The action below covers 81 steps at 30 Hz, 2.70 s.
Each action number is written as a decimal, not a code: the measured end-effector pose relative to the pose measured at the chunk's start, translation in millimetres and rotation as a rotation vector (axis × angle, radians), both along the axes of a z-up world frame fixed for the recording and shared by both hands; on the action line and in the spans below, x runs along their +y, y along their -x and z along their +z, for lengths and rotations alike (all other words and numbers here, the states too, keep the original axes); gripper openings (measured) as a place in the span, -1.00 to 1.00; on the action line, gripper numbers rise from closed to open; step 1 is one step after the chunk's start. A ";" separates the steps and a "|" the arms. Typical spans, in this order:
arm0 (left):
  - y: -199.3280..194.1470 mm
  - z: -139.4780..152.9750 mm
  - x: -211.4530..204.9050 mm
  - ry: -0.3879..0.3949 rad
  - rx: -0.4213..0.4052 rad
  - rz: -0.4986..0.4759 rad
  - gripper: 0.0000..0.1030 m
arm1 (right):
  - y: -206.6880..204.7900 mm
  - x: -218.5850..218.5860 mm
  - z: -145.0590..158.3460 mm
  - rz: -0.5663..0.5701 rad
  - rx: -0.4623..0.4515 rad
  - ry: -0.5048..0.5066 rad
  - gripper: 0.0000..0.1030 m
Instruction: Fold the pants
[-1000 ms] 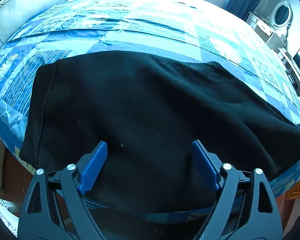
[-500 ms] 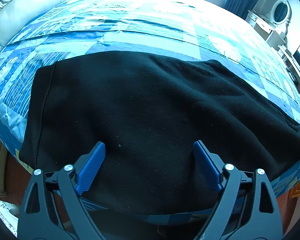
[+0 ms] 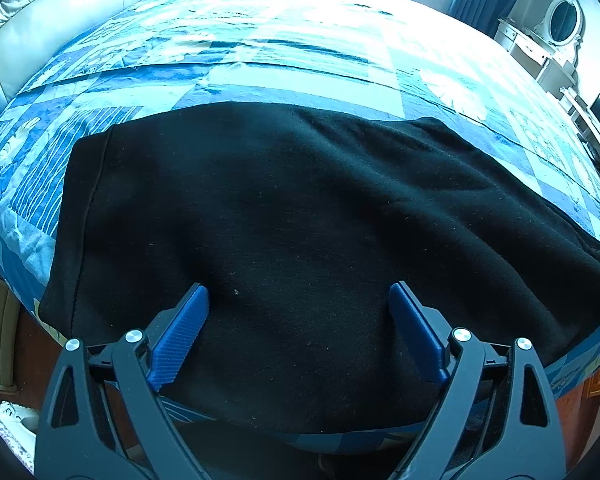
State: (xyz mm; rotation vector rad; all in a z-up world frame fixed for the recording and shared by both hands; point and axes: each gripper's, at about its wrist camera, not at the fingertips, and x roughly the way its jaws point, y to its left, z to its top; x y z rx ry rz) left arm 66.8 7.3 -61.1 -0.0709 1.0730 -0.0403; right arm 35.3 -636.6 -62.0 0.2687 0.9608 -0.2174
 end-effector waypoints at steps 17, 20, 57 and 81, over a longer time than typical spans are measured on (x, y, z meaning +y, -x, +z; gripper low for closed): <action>-3.3 -3.5 -2.8 -0.015 -0.006 0.012 0.84 | 21.3 -22.7 30.5 -0.182 -0.146 0.002 -0.93; -3.0 -4.3 -3.5 -0.021 -0.011 0.011 0.85 | 15.0 -30.6 0.3 -0.238 -0.048 0.022 -1.00; 1.1 -2.8 -2.2 0.004 -0.025 0.007 0.89 | 146.7 -12.5 -56.6 -0.502 -0.240 -0.767 -0.92; 6.6 2.5 3.4 0.029 -0.036 -0.031 0.89 | 94.6 -12.8 -17.9 -0.384 -0.230 -0.698 -0.71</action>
